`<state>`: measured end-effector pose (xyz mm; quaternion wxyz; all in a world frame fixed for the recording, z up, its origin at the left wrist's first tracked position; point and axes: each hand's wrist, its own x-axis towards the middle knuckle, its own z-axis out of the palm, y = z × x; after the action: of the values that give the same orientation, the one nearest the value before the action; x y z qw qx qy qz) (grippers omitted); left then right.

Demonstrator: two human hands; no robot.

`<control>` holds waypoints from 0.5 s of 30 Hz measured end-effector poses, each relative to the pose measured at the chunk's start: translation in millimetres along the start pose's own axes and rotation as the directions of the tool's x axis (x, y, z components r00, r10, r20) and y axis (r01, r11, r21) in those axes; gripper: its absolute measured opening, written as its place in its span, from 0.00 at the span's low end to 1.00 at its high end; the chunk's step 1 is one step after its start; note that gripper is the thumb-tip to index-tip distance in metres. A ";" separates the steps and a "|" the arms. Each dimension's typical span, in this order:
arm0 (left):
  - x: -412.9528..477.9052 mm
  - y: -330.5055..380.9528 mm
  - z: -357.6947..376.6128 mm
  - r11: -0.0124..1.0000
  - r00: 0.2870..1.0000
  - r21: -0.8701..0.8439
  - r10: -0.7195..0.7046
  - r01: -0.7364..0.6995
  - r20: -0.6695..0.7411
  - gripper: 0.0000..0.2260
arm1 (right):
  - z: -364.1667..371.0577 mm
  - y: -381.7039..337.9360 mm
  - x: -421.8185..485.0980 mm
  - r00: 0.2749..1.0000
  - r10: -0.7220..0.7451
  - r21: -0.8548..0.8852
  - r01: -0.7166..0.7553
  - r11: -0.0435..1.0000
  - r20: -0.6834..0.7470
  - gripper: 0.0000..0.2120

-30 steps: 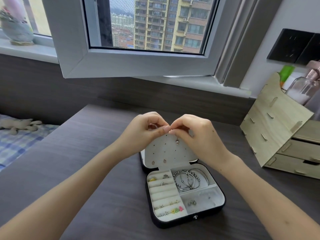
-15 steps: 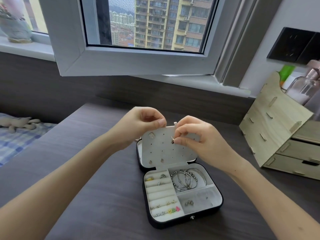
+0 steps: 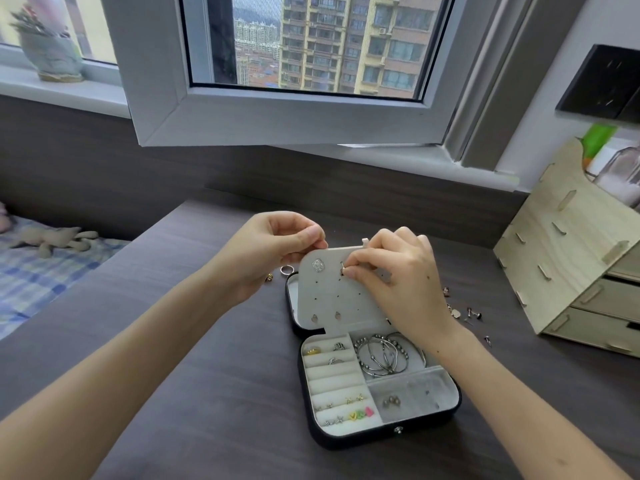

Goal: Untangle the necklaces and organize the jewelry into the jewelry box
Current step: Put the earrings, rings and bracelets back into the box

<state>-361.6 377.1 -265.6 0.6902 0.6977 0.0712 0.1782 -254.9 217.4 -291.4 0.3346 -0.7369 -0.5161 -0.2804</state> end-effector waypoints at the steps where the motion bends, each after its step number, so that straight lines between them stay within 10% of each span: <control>1: -0.5 0.3 -0.2 1.000 1.000 -0.004 -0.002 0.002 0.006 0.06 | -0.7 -0.7 0.5 1.000 0.001 -0.003 -0.001 1.000 0.003 0.10; 15: -7.4 5.6 -5.8 0.998 0.968 0.015 -0.059 0.057 0.245 0.05 | -20.5 -5.4 -5.3 0.995 -0.101 -0.088 0.098 0.991 -0.023 0.13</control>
<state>-371.3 379.8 -261.3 0.6959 0.7147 0.0064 0.0701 -263.1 199.6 -281.7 0.2947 -0.7203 -0.5349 -0.3289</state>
